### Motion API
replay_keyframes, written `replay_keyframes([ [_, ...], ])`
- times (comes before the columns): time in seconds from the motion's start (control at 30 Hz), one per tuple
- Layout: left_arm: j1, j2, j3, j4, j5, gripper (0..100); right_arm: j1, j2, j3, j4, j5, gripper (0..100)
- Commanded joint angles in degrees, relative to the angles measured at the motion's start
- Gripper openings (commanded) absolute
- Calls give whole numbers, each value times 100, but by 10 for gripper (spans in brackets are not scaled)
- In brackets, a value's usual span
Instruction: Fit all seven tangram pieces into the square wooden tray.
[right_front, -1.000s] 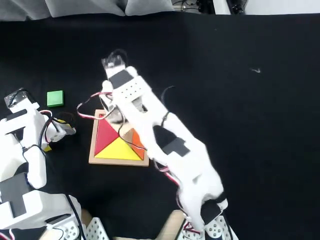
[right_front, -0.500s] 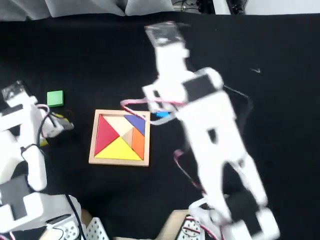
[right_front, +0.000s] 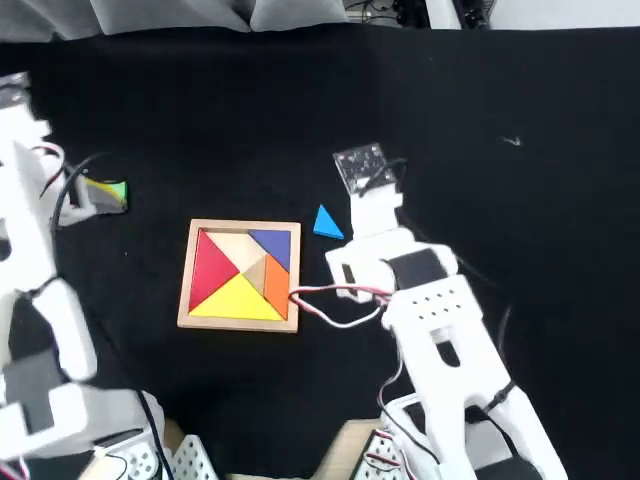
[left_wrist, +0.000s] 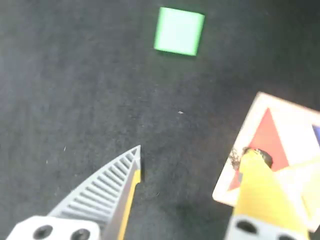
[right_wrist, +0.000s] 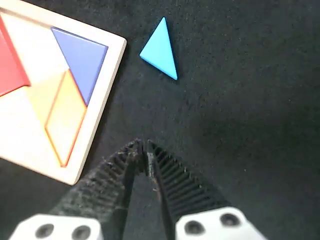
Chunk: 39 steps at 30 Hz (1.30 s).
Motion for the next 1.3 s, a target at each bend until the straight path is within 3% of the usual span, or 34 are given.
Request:
replay_keyframes([
  [0.0, 426, 932, -1692, 686, -659, 315, 97, -198, 356, -598, 26, 12],
  [0.1, 576, 1582, -2519, 730, -712, 316, 97, -198, 620, -932, 26, 12],
  [0.27, 681, 3015, -3459, -105, -730, 323, 97, -198, 673, -1002, 53, 12],
  [0.37, 576, 3824, -4119, -114, -730, 375, 97, -198, 673, -1002, 70, 12],
  [0.77, 101, 6391, -6703, -44, -1257, 370, 97, -198, 681, -1002, 70, 12],
  [0.97, 22, 7226, -7257, -44, -1275, 362, 97, -189, 681, -1002, 70, 12],
  [1.27, 22, 7736, -7591, -53, -1292, 244, 97, -189, 690, -1002, 70, 12],
])
